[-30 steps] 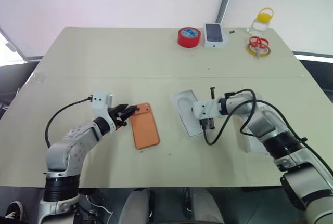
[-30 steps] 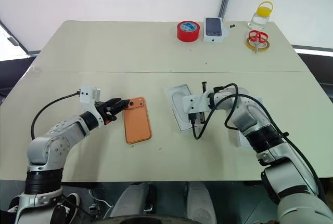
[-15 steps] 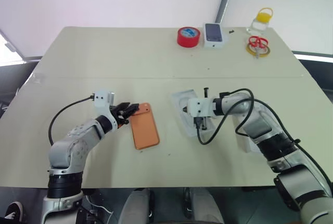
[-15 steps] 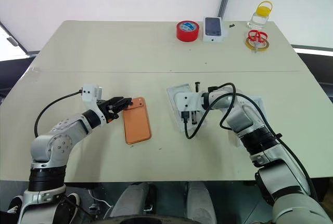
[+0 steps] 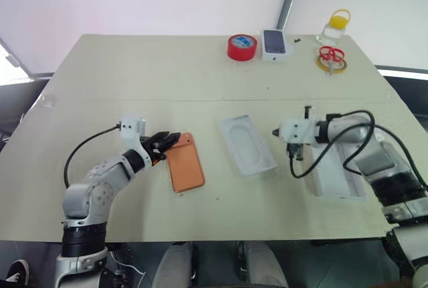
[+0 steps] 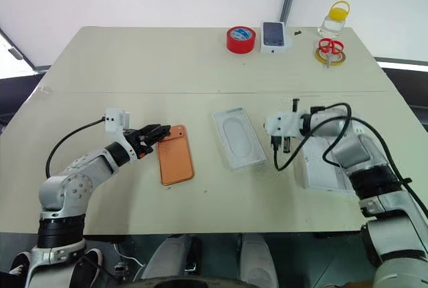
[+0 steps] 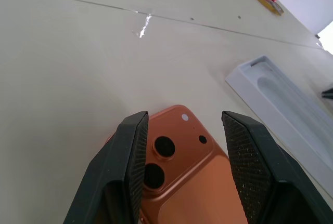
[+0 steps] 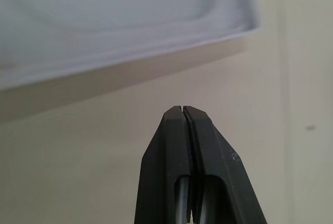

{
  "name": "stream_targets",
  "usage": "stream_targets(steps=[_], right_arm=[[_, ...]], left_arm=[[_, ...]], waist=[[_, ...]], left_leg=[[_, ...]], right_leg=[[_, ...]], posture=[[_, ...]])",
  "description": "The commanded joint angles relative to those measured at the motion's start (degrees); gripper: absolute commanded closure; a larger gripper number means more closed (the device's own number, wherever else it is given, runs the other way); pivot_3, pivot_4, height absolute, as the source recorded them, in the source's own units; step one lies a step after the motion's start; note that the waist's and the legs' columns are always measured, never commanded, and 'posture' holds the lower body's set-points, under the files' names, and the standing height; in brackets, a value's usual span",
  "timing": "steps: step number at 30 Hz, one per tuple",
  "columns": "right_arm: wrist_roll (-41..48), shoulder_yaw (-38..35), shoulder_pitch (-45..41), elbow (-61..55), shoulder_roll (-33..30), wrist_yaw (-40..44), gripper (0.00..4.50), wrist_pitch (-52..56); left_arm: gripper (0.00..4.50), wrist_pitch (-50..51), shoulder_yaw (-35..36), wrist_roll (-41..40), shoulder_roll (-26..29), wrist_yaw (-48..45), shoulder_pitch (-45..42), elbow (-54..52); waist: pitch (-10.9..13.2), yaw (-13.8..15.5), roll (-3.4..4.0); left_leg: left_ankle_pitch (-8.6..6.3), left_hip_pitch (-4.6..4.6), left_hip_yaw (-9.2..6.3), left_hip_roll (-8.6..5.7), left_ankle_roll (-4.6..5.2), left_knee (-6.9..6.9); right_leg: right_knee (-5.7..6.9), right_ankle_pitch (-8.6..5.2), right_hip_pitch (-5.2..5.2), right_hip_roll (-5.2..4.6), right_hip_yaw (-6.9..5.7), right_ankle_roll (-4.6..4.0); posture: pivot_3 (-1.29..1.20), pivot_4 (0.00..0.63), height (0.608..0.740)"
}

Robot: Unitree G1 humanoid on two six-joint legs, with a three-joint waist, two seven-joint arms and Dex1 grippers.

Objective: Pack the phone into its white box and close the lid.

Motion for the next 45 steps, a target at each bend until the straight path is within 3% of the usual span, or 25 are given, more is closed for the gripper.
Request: stream_targets(steps=[1, 6, 19, 21, 26, 29, 36, 45], right_arm=[[0.3, -0.2, 1.4, -1.6, -1.3, 0.9, 4.46, -1.8], [6.7, -1.8, 3.9, -8.3, 0.5, 4.4, 4.46, 4.5], [11.4, -3.6, 5.0, -13.9, -1.0, 8.6, 4.46, 12.1], [7.3, -4.1, 2.4, -10.5, -0.7, 2.9, 4.46, 5.0], [13.1, -5.7, -4.6, -10.4, 6.0, 0.7, 4.46, 10.7], [15.4, -3.4, -6.5, -14.0, 12.4, 0.2, 4.46, 13.4], [10.0, 6.0, -7.9, -13.5, 21.0, -1.6, 4.46, 15.4], [1.8, 14.3, -12.4, -2.3, 25.0, -1.8, 4.46, 14.2]], left_arm=[[2.11, -0.2, 0.9, -1.2, 0.5, -0.4, -0.4, -2.2], [2.11, 0.3, 1.4, -2.5, -0.5, 1.0, -1.7, -2.8], [2.11, 4.3, 3.9, -6.6, 0.2, 1.9, -1.0, -2.7], [2.11, 9.0, 6.8, -11.5, 1.1, 2.1, -0.5, -2.9], [2.11, 18.4, 15.4, -23.0, 4.9, 3.3, 1.9, -1.7], [2.11, 24.4, 18.0, -28.9, 5.6, 6.3, 3.2, 0.9], [2.11, 31.3, 16.6, -36.5, 5.8, 9.9, 7.2, -0.8], [2.11, 30.4, 13.7, -37.7, 2.9, 18.6, 8.4, -1.3]], waist=[[0.0, -0.1, 0.01], [0.0, 0.1, 0.0], [0.0, 0.1, 0.0], [0.0, 0.0, 0.0], [0.0, -1.1, -0.02], [0.0, -1.2, -0.02], [0.0, -1.1, -0.03], [0.0, -1.2, -0.03]], left_leg=[[0.0, 0.0, 0.0, 0.0, 0.0, 0.0], [0.0, 0.02, -0.02, 0.03, 0.0, 0.01], [0.0, 0.01, -0.02, 0.01, 0.0, 0.01], [0.0, 0.01, -0.02, 0.01, 0.0, 0.01], [0.0, 0.01, 0.0, 0.11, 0.0, -0.01], [0.0, 0.01, -0.04, 0.19, -0.01, -0.03], [0.0, 0.0, -0.07, -0.02, -0.02, 0.0], [0.01, 0.02, -0.1, -0.09, -0.09, 0.0]], right_leg=[[0.0, 0.0, 0.0, 0.0, 0.0, 0.0], [0.0, 0.0, 0.0, 0.02, 0.0, 0.0], [0.0, 0.0, 0.0, 0.01, 0.01, 0.0], [0.0, 0.0, 0.0, 0.01, 0.01, 0.0], [0.04, 0.0, -0.08, 0.07, 0.0, 0.01], [0.1, 0.01, -0.08, 0.13, -0.04, 0.03], [0.17, 0.0, -0.06, -0.07, -0.01, 0.0], [0.35, 0.0, -0.13, -0.15, -0.01, -0.01]], posture=[[0.0, 0.15, 0.74], [0.0, 0.15, 0.74], [0.0, 0.15, 0.74], [0.0, 0.15, 0.74], [0.0, 0.15, 0.74], [0.0, 0.15, 0.74], [0.0, 0.15, 0.74], [0.0, 0.15, 0.74]])
